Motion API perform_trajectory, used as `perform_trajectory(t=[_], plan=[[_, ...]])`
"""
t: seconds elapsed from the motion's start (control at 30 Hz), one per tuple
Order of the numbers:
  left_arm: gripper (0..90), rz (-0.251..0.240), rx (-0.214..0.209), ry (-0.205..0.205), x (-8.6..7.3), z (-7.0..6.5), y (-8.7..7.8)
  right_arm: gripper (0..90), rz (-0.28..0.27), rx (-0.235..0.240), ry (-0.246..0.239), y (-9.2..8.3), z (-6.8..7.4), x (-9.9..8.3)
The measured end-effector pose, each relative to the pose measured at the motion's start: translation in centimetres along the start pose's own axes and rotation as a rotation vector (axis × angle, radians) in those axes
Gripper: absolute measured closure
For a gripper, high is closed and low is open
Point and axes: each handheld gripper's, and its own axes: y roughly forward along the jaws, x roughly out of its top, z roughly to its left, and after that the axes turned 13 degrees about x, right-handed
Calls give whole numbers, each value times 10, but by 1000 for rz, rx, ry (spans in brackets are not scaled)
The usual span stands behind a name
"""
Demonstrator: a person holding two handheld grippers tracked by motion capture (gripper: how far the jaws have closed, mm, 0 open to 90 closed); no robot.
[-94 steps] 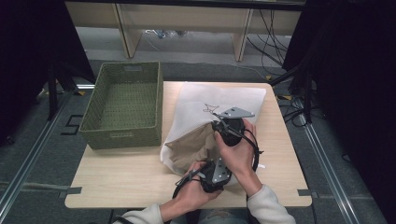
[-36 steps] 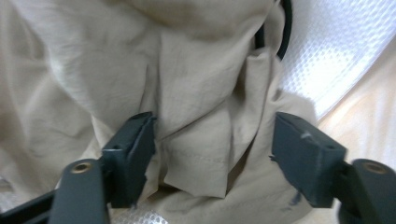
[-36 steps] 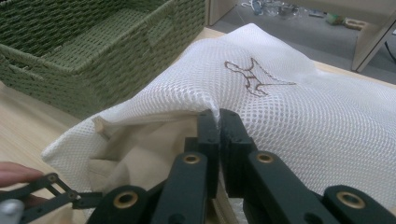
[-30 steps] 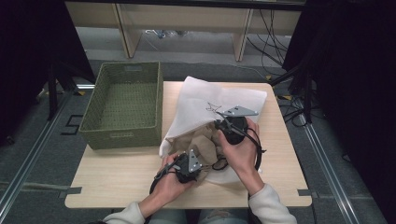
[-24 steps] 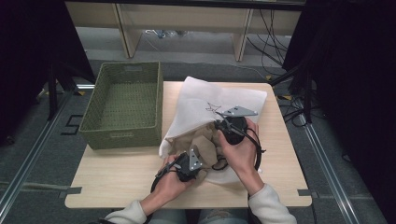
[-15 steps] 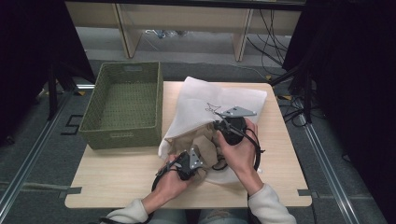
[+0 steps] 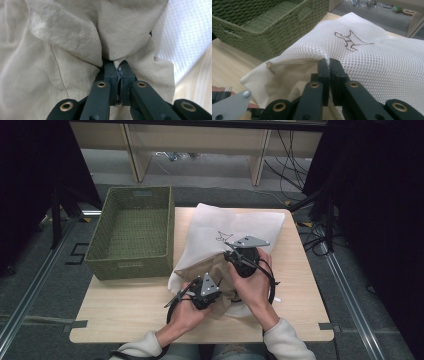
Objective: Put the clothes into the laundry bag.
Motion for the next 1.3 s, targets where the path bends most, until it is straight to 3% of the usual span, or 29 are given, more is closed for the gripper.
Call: perform_trajectory(t=[0.03,0.07,0.13,0.2,0.23,0.27,0.3,0.37,0.4,0.5,0.6,0.73,0.83,0.87,0.97,1.03,1.1,1.13,1.23,1.27,1.3], plan=[[868,6,-1,16,3,0,0,887,-4,9,-6,0,1,0],[868,-11,6,-4,5,-2,2,887,-4,12,0,-1,2,1],[868,4,2,48,10,1,6,887,-8,14,-18,-1,2,2],[866,-9,39,63,14,1,13,887,-11,17,-19,-2,3,2],[866,-5,34,75,16,2,17,887,-12,17,-11,-3,3,2],[866,-14,66,89,18,3,21,887,-20,8,-14,-3,3,2],[865,-19,79,95,19,3,25,887,-15,11,13,-4,4,2],[863,-17,69,84,19,3,33,887,-27,14,-7,-4,2,3],[862,12,74,128,20,6,35,887,-22,14,-9,-5,0,3],[856,13,91,129,20,7,41,887,-29,-5,5,-6,-2,2],[841,22,76,134,17,7,49,887,-23,-1,21,-6,-4,2],[779,18,56,140,15,6,53,887,-19,-6,8,-6,-6,2],[672,8,27,152,12,4,49,887,-25,4,49,-4,-5,1],[629,-14,32,125,11,2,46,887,-20,-8,38,-4,-6,1],[519,-41,18,119,9,-1,33,887,-10,-4,33,-5,-7,1],[482,-68,4,75,8,-3,24,886,-10,-4,30,-6,-8,1],[471,-84,16,70,7,-1,12,886,-12,-3,25,-6,-8,2],[470,-63,10,117,7,2,5,887,-12,-3,20,-6,-8,2],[496,-69,12,103,2,1,-5,886,-9,-3,21,-6,-8,2],[522,-54,11,129,0,2,-8,886,-10,-4,12,-6,-8,2],[547,-48,4,125,-3,0,-9,886,-11,-4,6,-6,-8,2]])
